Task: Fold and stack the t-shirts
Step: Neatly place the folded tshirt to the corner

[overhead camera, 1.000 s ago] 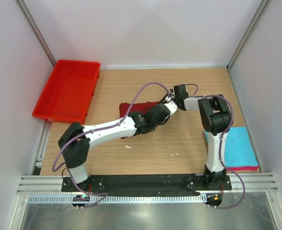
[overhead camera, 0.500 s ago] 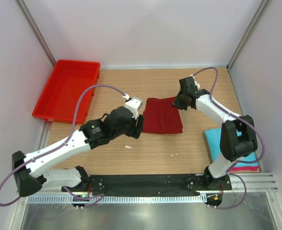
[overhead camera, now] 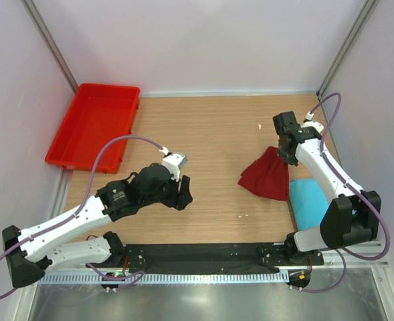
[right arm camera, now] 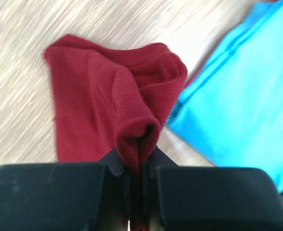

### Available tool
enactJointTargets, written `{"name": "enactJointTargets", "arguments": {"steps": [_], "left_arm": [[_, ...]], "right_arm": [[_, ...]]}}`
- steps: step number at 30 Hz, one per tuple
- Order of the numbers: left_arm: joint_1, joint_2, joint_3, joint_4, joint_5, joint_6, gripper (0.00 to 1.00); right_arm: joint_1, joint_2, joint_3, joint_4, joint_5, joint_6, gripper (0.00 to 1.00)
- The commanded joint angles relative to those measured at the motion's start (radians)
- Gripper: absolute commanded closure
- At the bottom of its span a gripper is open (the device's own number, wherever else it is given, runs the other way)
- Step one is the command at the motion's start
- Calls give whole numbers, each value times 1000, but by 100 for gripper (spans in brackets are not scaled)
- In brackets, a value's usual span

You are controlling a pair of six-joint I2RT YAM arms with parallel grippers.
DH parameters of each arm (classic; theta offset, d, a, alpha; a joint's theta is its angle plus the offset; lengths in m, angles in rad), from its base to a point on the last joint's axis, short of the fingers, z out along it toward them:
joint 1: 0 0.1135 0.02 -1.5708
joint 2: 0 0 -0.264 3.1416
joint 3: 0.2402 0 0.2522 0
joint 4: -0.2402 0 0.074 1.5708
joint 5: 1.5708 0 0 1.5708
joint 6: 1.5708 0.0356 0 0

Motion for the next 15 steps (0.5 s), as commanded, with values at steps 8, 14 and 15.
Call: {"name": "enactJointTargets", "arguments": {"steps": [8, 14, 15], "left_arm": [[2, -9, 8, 34, 87, 31, 40], [13, 4, 2, 35, 113, 43, 40], [17, 5, 1, 40, 113, 45, 40]], "right_arm": [[-91, 21, 265, -214, 116, 5, 99], [-148, 61, 400, -296, 84, -35, 99], [-154, 61, 420, -297, 75, -46, 99]]}}
